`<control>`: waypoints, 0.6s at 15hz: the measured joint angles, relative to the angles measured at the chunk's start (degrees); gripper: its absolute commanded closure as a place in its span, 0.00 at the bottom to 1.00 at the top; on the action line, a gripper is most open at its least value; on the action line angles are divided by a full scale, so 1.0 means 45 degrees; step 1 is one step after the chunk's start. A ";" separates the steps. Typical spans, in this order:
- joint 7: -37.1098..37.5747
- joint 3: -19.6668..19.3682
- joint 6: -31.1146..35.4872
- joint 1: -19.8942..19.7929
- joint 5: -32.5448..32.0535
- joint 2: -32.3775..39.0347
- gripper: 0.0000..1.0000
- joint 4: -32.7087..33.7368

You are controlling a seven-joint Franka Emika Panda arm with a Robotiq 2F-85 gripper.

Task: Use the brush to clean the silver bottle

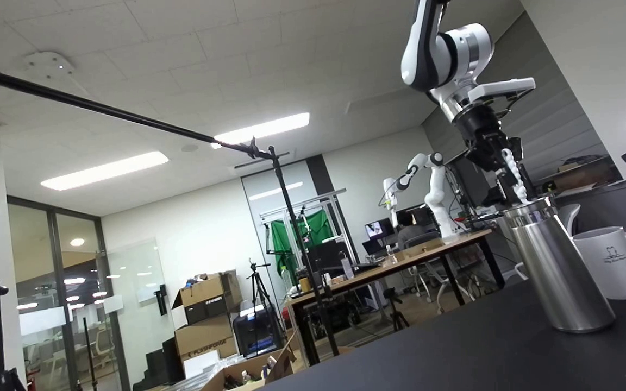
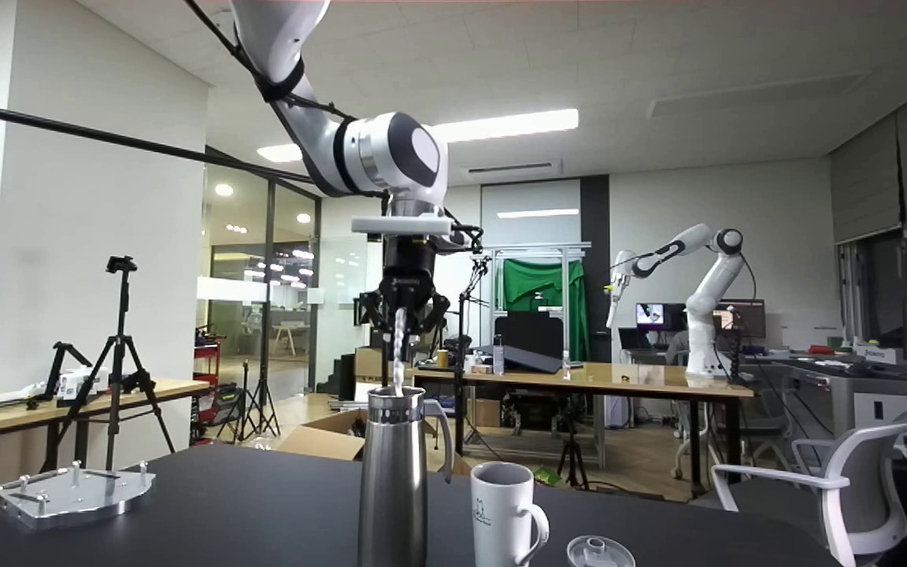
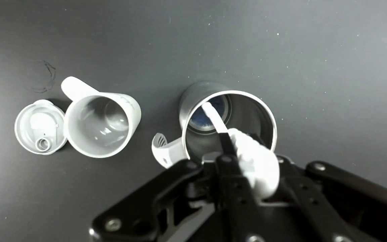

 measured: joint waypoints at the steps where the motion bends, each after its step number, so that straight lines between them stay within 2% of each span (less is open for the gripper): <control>1: 0.0000 0.0026 -0.0036 0.0009 -0.0015 -0.0128 0.96 0.0046; 6: -0.0006 0.0123 -0.0669 0.0100 -0.0020 -0.1253 0.95 0.0521; 7: -0.0013 0.0131 -0.0823 0.0120 -0.0021 -0.1483 0.60 0.0587; 9: -0.0025 0.0133 -0.1135 0.0147 -0.0022 -0.1793 0.52 0.0608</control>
